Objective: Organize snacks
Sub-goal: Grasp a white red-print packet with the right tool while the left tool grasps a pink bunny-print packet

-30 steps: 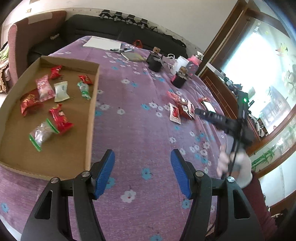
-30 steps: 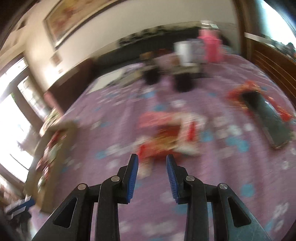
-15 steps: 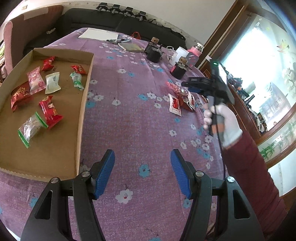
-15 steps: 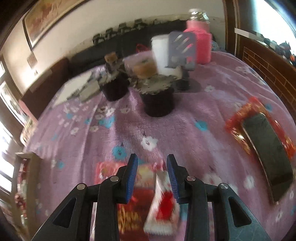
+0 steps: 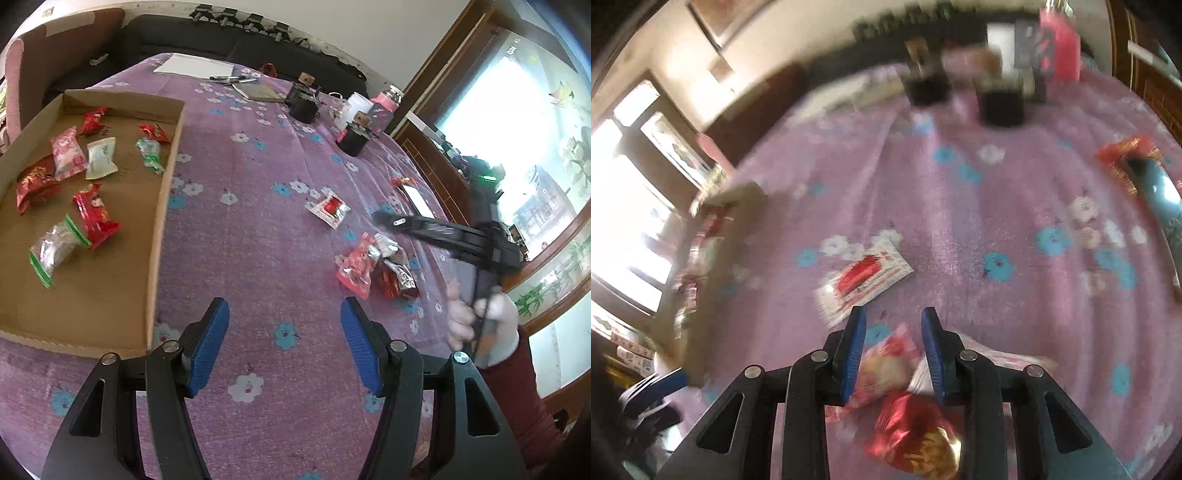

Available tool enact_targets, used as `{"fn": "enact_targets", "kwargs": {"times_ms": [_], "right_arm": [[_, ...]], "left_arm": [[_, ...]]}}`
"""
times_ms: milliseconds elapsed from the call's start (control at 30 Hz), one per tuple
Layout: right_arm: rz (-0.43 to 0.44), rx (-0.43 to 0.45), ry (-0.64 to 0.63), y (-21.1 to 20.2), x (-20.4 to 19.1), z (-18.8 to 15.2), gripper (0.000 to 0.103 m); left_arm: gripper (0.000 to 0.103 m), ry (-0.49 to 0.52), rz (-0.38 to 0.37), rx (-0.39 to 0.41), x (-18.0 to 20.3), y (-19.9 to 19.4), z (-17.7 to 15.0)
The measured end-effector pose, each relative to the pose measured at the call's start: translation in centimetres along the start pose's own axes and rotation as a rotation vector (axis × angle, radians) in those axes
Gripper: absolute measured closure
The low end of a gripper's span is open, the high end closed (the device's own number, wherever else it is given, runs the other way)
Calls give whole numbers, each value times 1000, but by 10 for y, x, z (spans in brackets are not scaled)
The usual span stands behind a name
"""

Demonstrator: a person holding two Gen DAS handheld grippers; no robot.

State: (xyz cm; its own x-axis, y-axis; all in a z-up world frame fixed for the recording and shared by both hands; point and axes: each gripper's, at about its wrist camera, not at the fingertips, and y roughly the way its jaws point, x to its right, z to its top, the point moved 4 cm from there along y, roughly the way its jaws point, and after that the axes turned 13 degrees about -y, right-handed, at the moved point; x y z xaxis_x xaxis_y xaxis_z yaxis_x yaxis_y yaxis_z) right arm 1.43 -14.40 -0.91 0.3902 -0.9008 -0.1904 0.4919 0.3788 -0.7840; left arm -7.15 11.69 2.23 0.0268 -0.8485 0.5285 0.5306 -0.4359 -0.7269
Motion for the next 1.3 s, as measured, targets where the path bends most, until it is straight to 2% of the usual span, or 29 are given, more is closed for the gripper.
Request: {"fn": "enact_targets", "kwargs": {"times_ms": [67, 133, 367, 400, 433, 600, 767, 967, 1067, 1167, 1300], "right_arm": [[-107, 111, -4, -36, 12, -6, 67], [-125, 139, 12, -50, 23, -12, 66], [-71, 71, 33, -34, 38, -37, 66], [-69, 67, 23, -29, 37, -38, 63], [-73, 61, -6, -25, 32, -38, 58], [-106, 26, -155, -12, 17, -41, 48], [-124, 14, -289, 3, 6, -36, 36], [-47, 11, -348, 2, -4, -45, 35], [-66, 4, -355, 1, -4, -49, 36], [-196, -9, -335, 1, 7, -49, 36], [-208, -3, -267, -5, 24, -49, 35]], "left_arm": [[41, 6, -6, -3, 3, 0, -3], [41, 15, -9, -6, 6, 0, -5], [41, 36, -5, -28, 15, 7, -12], [41, 50, 3, -29, 18, 7, -14], [41, 64, 10, -29, 20, 7, -15], [41, 156, 35, -10, 35, 5, -17], [41, 251, 54, -29, 56, 20, -20], [41, 358, 65, -39, 79, 34, -21], [41, 428, 68, -39, 91, 44, -19], [41, 508, 61, -39, 106, 57, -17], [41, 614, 46, -82, 125, 83, -16]]}}
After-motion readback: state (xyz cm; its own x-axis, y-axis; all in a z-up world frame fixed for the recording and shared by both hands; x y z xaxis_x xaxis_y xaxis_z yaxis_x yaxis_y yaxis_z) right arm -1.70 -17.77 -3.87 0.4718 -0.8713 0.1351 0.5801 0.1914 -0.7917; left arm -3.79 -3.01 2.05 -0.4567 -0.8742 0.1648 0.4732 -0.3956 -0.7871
